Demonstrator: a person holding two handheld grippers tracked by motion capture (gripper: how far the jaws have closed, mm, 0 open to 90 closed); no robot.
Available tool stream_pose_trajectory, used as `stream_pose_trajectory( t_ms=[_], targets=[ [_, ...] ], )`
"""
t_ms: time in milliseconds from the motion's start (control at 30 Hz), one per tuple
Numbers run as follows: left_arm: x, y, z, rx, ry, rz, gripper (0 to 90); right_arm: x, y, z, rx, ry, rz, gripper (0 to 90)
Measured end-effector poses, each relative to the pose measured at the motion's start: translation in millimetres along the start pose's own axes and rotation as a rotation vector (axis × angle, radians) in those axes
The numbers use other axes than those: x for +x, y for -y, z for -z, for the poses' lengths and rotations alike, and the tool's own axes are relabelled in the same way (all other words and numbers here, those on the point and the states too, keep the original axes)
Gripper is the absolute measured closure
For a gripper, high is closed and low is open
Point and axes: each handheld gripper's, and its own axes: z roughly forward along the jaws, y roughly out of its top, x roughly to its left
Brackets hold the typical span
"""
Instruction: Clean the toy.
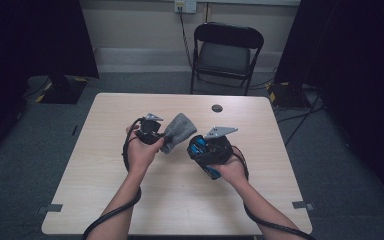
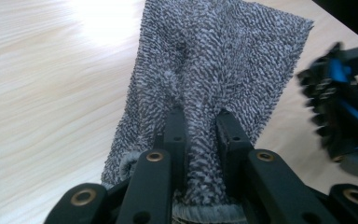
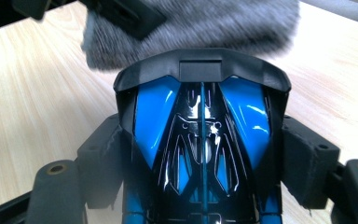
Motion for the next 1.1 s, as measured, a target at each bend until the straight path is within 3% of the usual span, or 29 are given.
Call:
stream_pose_trajectory(
  t_ms=[233,467,1100],
  targets=[
    [-29.2,-7.8,-12.0,0.034,0.076,-0.082,77.4,3.0,-2.0,2.1,-0.007,0.03,-0.001,25.3],
    [-38.7,-11.6,-6.8,0.017,0.105,-0.161,77.5,-8.4,3.8,5.4,0.007,0.057,-0.017,25.3],
    [-38.8,4.8,0.6,-0.006,0.215,-0.161,77.7,-26.1,4.9,10.6,0.032,0.121,-0.036,25.3]
  ],
)
